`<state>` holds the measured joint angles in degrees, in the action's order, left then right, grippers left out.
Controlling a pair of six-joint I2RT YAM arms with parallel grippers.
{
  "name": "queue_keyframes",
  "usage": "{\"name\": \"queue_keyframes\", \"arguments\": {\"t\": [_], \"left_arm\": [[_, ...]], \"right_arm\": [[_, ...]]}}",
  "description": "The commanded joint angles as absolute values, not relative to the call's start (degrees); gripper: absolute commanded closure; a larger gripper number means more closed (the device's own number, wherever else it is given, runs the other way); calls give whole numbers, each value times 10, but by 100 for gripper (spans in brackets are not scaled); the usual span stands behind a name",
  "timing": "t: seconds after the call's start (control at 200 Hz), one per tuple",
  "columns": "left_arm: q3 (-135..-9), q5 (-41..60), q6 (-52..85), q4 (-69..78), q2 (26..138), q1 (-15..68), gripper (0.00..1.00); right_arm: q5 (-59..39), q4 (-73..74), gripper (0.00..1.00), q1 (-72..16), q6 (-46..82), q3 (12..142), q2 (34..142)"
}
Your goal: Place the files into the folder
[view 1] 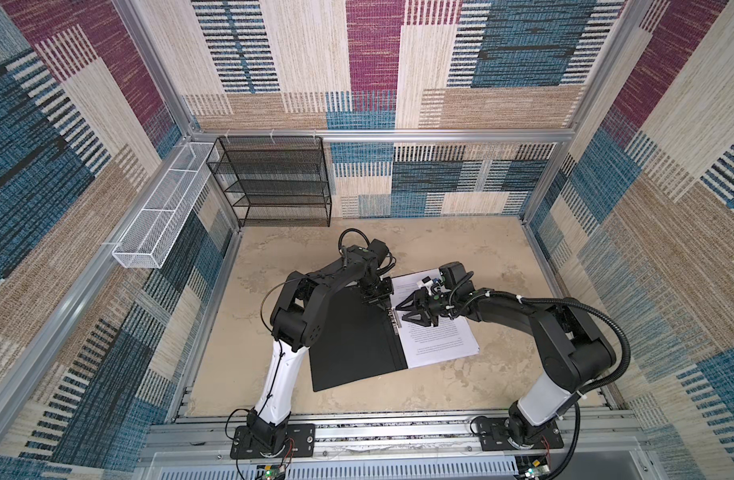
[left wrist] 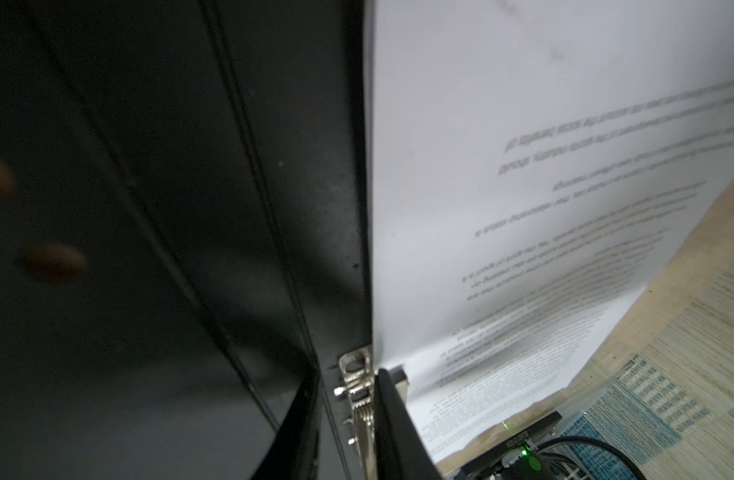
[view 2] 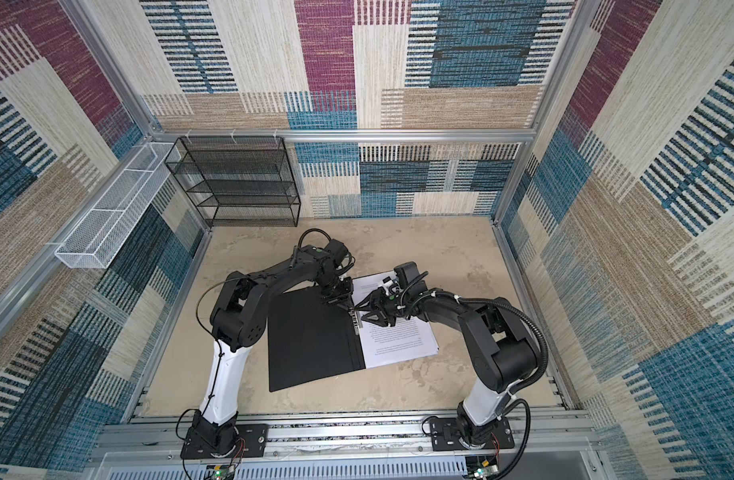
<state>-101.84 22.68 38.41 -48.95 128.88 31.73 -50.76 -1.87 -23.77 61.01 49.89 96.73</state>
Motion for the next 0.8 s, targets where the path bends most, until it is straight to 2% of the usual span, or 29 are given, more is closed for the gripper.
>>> {"name": "queue_keyframes", "arguments": {"t": [0.0, 0.301, 0.661, 0.796], "left_arm": [[-1025, 214, 383, -502, 1293, 314, 78], [-1027, 234, 388, -502, 1299, 311, 88], [-1049, 250, 388, -501, 1306, 313, 89], [-1042, 247, 392, -502, 1308, 314, 93]], "right_arm": [[-523, -6, 55, -238, 624, 513, 974], [-513, -21, 57, -239, 617, 532, 985], [-516, -13, 57, -240, 613, 532, 991], [-518, -10, 57, -240, 610, 529, 992]]}}
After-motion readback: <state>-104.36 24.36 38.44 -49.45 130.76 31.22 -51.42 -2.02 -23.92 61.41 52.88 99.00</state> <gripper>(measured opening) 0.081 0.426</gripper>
